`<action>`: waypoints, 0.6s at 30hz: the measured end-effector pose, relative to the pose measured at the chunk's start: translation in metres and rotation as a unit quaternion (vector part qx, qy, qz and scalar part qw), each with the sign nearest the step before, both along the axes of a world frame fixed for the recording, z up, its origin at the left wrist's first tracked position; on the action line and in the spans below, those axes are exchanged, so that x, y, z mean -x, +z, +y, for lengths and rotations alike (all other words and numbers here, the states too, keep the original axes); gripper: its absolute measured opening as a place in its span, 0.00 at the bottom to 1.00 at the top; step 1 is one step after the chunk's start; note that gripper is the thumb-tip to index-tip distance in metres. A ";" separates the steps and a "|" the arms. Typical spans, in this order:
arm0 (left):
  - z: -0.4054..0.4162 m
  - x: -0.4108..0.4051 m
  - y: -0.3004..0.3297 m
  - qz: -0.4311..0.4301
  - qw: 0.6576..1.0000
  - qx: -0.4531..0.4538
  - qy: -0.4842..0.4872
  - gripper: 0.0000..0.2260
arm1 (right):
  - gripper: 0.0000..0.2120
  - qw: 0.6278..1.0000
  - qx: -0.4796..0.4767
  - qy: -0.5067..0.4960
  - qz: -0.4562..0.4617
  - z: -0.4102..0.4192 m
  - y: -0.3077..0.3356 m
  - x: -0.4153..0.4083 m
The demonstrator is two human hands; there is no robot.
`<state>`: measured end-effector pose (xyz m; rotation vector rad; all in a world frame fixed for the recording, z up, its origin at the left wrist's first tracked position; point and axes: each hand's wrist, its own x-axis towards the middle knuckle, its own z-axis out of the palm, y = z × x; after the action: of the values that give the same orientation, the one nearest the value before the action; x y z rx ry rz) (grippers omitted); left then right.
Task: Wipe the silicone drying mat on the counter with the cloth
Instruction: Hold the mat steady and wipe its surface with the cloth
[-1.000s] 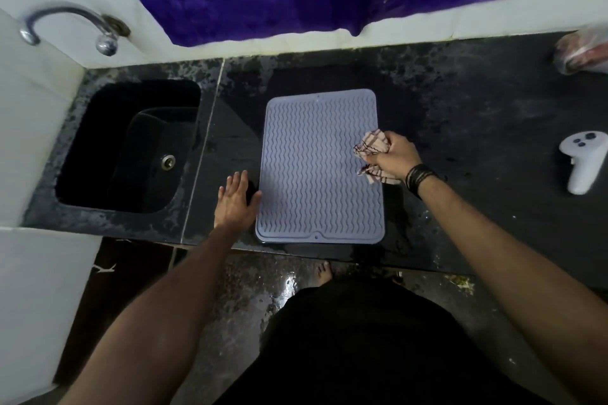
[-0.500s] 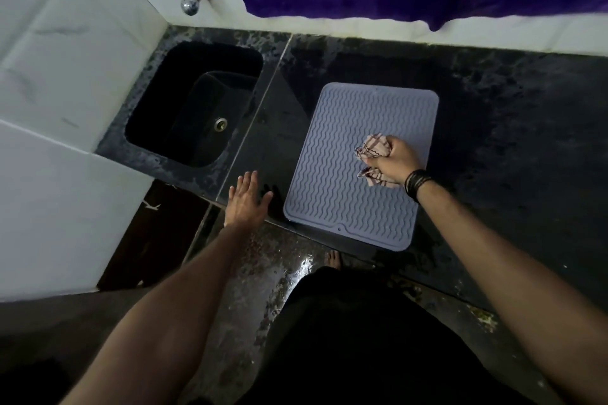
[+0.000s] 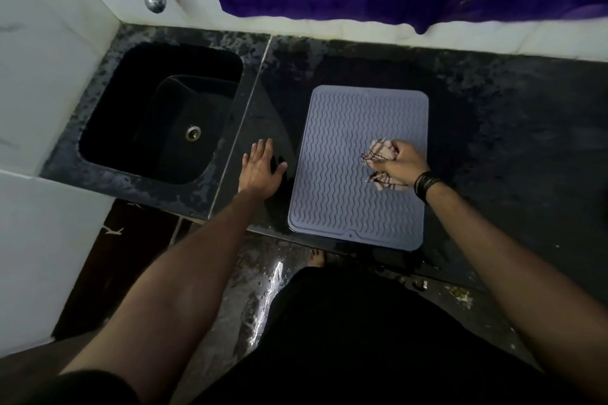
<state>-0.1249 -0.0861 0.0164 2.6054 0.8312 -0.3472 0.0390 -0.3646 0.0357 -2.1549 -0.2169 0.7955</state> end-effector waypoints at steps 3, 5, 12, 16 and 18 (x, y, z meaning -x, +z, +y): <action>0.010 -0.010 -0.007 -0.007 1.000 0.016 -0.017 0.33 | 0.16 1.000 0.012 -0.004 0.009 0.013 -0.002 0.004; 0.018 -0.014 -0.013 -0.013 0.999 0.027 -0.026 0.33 | 0.15 1.000 0.026 -0.008 0.011 0.022 -0.004 0.006; 0.036 -0.031 -0.027 -0.031 0.997 0.058 -0.041 0.32 | 0.17 0.997 0.065 -0.037 0.003 0.039 -0.007 0.009; 0.034 -0.051 -0.033 -0.046 0.994 0.073 -0.064 0.33 | 0.18 0.993 0.097 -0.059 -0.032 0.033 -0.005 0.005; 0.027 -0.061 -0.035 -0.060 0.992 0.077 -0.081 0.33 | 0.18 0.988 0.117 -0.086 -0.047 0.023 -0.004 -0.002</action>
<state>-0.0635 -0.0587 -0.0187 2.5261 0.5336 -0.2840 0.0405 -0.3420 0.0317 -2.3965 0.0160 0.6471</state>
